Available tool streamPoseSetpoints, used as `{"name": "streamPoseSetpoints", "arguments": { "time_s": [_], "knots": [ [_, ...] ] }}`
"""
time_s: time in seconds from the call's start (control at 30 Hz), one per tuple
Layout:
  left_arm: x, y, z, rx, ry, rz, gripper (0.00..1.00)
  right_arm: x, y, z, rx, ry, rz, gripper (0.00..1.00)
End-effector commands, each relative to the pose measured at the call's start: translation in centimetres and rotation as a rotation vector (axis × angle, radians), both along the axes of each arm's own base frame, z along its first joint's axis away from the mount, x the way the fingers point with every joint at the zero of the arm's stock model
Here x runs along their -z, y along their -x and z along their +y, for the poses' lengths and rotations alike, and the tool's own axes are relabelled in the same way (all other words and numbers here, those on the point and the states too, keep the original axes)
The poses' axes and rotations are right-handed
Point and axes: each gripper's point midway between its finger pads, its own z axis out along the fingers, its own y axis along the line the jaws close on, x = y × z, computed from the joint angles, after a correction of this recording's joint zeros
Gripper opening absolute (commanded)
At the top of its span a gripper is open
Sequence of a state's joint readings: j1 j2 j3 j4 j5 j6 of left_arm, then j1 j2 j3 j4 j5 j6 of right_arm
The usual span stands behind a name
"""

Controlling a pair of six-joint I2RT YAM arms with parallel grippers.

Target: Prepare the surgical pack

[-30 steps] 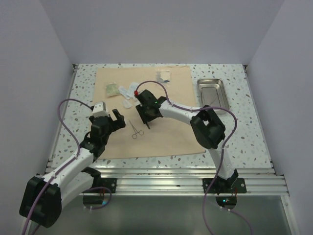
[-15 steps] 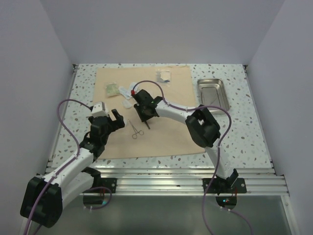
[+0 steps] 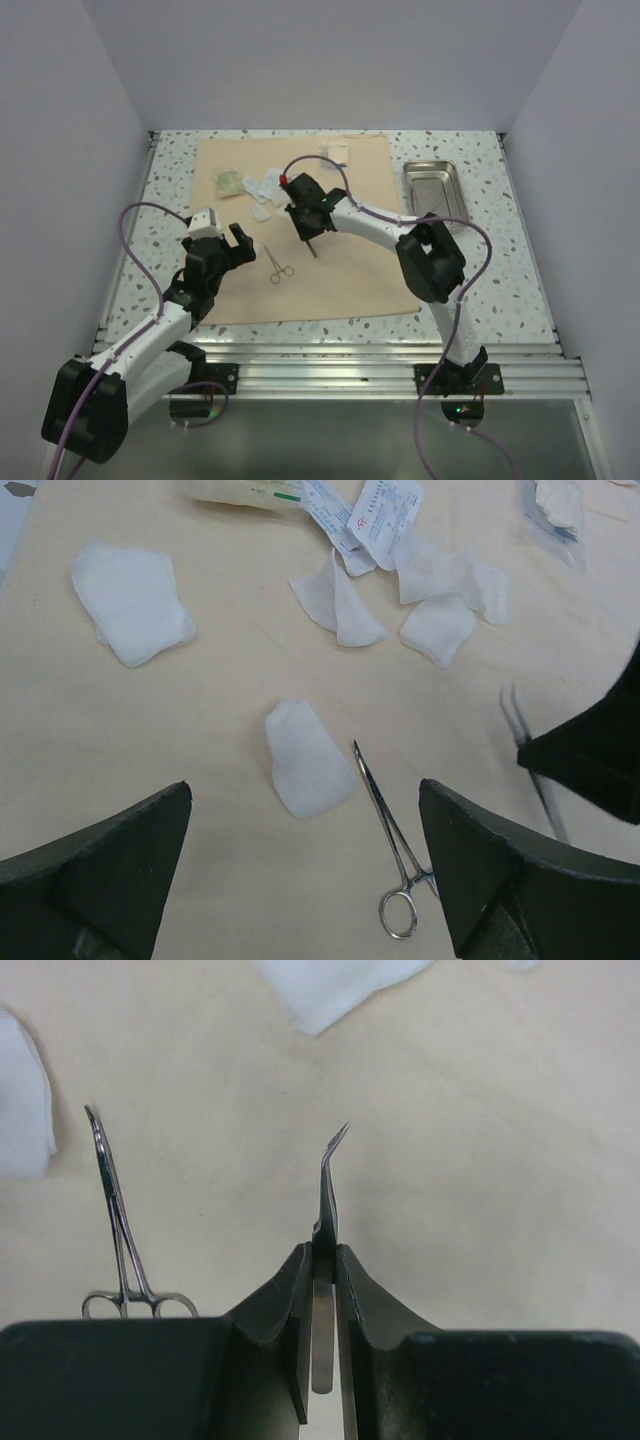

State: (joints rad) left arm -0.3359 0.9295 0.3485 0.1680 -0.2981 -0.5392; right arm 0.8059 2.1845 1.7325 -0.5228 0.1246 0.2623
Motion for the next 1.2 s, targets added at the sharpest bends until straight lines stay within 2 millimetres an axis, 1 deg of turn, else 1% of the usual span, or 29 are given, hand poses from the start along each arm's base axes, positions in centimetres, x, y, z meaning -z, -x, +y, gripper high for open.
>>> {"name": "streamPoseSetpoints", "arguments": {
  "time_s": [0.0,0.07,0.1,0.17,0.2,0.23,0.27,0.3,0.33,0.37,0.4,0.47,0.5,0.53,0.57,0.6,0.67,0.7,0.77,0.8,0.83,0.9,1.0,1.03,1.07,1.1,1.13,1.17],
  "knots": [
    [-0.4,-0.3,0.0,-0.003,0.013,-0.018,1.00,-10.3,-4.7,-6.2,0.135,-0.140,-0.124,0.13],
    [-0.4,-0.3,-0.1,0.002,0.013,-0.019,1.00,-11.5,-6.1,-9.6,0.196,-0.143,-0.146,0.14],
    [-0.4,-0.3,-0.1,0.003,0.014,-0.020,1.00,-12.4,-7.5,-13.3,0.268,-0.145,-0.159,0.14],
    [-0.5,-0.3,-0.2,0.007,0.018,-0.023,1.00,-12.6,-8.6,-17.0,0.329,-0.164,-0.145,0.15],
    [-0.4,-0.3,-0.2,0.011,0.016,-0.019,1.00,-12.4,-9.9,-20.9,0.409,-0.173,-0.137,0.15],
    [-0.5,-0.3,-0.4,0.017,0.018,-0.022,1.00,-11.9,-10.4,-22.1,0.428,-0.199,-0.108,0.15],
    [-0.4,-0.3,-0.4,0.021,0.019,-0.020,1.00,-12.0,-11.1,-23.9,0.470,-0.207,-0.103,0.15],
    [-0.4,-0.4,-0.5,0.023,0.020,-0.021,1.00,-11.5,-11.7,-26.8,0.536,-0.192,-0.094,0.15],
    [-0.4,-0.4,-0.5,0.025,0.020,-0.022,1.00,-10.5,-12.2,-28.1,0.569,-0.174,-0.079,0.15],
    [-0.4,-0.4,-0.5,0.026,0.020,-0.020,1.00,-10.2,-12.5,-29.4,0.604,-0.158,-0.079,0.15],
    [-0.4,-0.4,-0.6,0.029,0.021,-0.020,1.00,-10.1,-13.1,-31.6,0.659,-0.149,-0.088,0.15],
    [-0.3,-0.3,-0.6,0.030,0.019,-0.019,1.00,-8.7,-14.0,-33.3,0.707,-0.158,-0.063,0.15],
    [-0.3,-0.3,-0.6,0.030,0.019,-0.019,1.00,-8.0,-14.4,-34.7,0.740,-0.157,-0.058,0.15],
    [-0.3,-0.4,-0.6,0.030,0.019,-0.020,1.00,-7.4,-14.6,-35.2,0.752,-0.153,-0.047,0.15],
    [-0.3,-0.4,-0.6,0.030,0.018,-0.017,1.00,-6.1,-15.4,-35.7,0.767,-0.138,-0.030,0.15],
    [-0.3,-0.4,-0.6,0.028,0.019,-0.020,1.00,-5.3,-15.3,-35.9,0.772,-0.116,-0.011,0.15],
    [-0.4,-0.4,-0.5,0.027,0.017,-0.020,1.00,-4.1,-15.9,-35.8,0.767,-0.113,0.014,0.14],
    [-0.3,-0.4,-0.5,0.027,0.016,-0.019,1.00,-2.7,-15.8,-35.7,0.766,-0.107,0.046,0.14],
    [-0.3,-0.4,-0.5,0.026,0.015,-0.018,1.00,-1.8,-15.8,-35.7,0.774,-0.106,0.057,0.15],
    [-0.3,-0.4,-0.5,0.026,0.016,-0.019,1.00,-1.4,-15.8,-36.0,0.787,-0.090,0.058,0.16],
    [-0.3,-0.4,-0.4,0.025,0.014,-0.019,1.00,-1.1,-15.7,-36.1,0.798,-0.081,0.062,0.19],
    [-0.3,-0.4,-0.5,0.028,0.015,-0.019,1.00,-0.6,-15.5,-36.3,0.804,-0.067,0.069,0.19],
    [-0.2,-0.5,-0.5,0.029,0.016,-0.017,1.00,-0.4,-15.3,-36.6,0.813,-0.046,0.075,0.21],
    [-0.1,-0.5,-0.6,0.031,0.015,-0.014,1.00,-1.1,-15.3,-36.7,0.813,-0.050,0.064,0.25],
    [-0.1,-0.4,-0.6,0.034,0.015,-0.013,1.00,-1.4,-15.2,-36.7,0.815,-0.052,0.059,0.27],
    [-0.1,-0.4,-0.6,0.033,0.016,-0.012,1.00,-1.9,-15.4,-36.8,0.815,-0.057,0.043,0.34],
    [-0.1,-0.5,-0.6,0.034,0.014,-0.012,1.00,-3.2,-15.5,-36.8,0.816,-0.064,0.017,0.35],
    [-0.1,-0.5,-0.7,0.035,0.015,-0.012,1.00,-3.9,-15.6,-36.9,0.818,-0.067,0.007,0.37]
  ]
}}
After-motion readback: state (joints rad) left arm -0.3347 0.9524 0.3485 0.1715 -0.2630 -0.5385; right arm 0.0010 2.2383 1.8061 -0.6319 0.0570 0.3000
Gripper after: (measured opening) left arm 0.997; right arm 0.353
